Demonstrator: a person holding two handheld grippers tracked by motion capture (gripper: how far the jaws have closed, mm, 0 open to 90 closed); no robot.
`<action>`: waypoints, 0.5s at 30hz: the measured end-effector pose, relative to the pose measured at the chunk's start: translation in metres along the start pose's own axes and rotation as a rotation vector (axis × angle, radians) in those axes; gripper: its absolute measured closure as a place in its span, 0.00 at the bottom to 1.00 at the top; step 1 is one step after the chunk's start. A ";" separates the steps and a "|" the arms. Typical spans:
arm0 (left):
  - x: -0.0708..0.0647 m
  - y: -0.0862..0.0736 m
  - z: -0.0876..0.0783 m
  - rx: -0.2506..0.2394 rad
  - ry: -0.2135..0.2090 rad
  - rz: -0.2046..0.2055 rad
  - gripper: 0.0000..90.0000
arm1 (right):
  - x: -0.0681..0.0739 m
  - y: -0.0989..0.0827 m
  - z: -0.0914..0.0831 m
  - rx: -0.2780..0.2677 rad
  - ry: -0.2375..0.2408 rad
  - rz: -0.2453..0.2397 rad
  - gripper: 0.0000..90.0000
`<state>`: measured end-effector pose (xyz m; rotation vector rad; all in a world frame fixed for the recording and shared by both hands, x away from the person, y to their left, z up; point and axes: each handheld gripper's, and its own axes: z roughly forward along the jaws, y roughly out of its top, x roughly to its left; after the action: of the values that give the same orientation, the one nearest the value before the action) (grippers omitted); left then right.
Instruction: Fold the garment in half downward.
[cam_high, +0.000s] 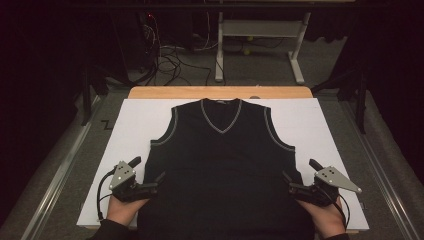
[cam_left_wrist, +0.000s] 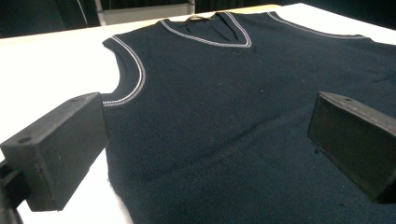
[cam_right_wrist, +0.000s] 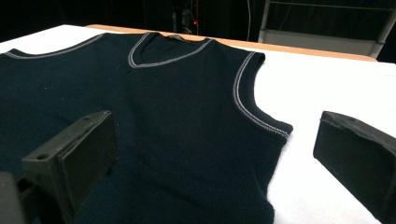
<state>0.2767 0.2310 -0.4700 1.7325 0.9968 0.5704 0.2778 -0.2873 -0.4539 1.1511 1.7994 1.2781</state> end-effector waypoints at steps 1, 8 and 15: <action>0.000 0.000 0.000 0.003 -0.009 0.006 0.00 | 0.000 0.000 0.000 -0.001 -0.001 0.000 0.00; -0.002 0.000 0.001 0.012 -0.015 0.031 0.00 | 0.000 -0.001 0.002 0.014 0.001 0.000 0.00; -0.002 0.000 0.002 0.010 -0.015 0.027 0.00 | 0.000 -0.002 0.003 0.017 0.006 -0.006 0.00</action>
<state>0.2770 0.2283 -0.4701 1.7591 0.9686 0.5693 0.2799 -0.2861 -0.4565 1.1521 1.8196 1.2664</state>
